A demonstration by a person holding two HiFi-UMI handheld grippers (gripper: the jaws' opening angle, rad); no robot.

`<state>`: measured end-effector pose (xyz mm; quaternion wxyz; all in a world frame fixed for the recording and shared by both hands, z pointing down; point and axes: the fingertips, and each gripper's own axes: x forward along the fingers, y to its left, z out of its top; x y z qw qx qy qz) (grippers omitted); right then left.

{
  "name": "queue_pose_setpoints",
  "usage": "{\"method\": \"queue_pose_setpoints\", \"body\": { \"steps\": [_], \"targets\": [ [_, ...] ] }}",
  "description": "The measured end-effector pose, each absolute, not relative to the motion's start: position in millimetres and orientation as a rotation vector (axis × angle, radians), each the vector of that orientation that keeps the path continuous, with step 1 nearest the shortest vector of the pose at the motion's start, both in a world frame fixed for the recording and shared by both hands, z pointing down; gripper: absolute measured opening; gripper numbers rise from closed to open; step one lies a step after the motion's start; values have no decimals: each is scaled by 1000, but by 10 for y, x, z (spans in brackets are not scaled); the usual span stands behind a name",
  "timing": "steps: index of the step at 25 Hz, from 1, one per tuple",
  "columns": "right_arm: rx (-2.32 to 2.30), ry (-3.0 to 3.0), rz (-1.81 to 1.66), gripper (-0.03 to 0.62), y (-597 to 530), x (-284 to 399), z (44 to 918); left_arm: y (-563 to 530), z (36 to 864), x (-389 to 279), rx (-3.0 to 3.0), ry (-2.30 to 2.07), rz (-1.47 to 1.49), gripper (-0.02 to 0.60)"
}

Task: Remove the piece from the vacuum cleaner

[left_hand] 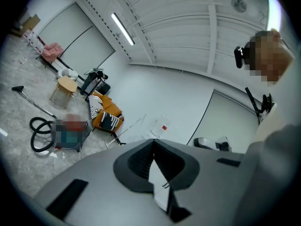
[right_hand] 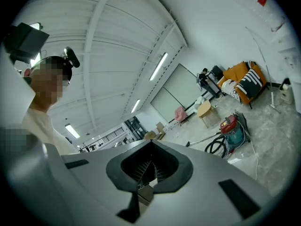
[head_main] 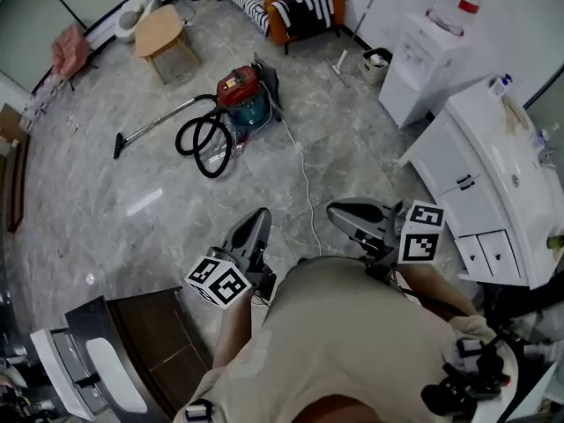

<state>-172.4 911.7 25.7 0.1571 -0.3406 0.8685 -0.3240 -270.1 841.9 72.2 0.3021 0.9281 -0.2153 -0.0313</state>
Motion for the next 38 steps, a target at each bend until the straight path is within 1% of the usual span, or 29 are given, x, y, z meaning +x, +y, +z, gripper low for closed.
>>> {"method": "queue_pose_setpoints", "body": {
  "steps": [10,13,16,20,30,38],
  "targets": [
    [-865,2550,-1011,5,8793,-2379,297,8252,670,-3459,2435,-696,-147,3],
    [-848,2585,-1011,5,8770,-2520,298,8232,751,-3572,2427,-711,-99,3],
    [-876,2561,-1025,5,8732,-2510,300,8195,812,-3607,2450,-723,-40,3],
    [-911,2527,-1048,5,8699,-2426,344,8121,831,-3561,2487,-751,-8,3],
    [-901,2460,-1074,5,8526,-2086,386,7986,707,-3211,2523,-776,3,3],
    [-885,2372,-1145,5,8373,-1768,528,7911,747,-2861,2549,-735,102,3]
  ]
}}
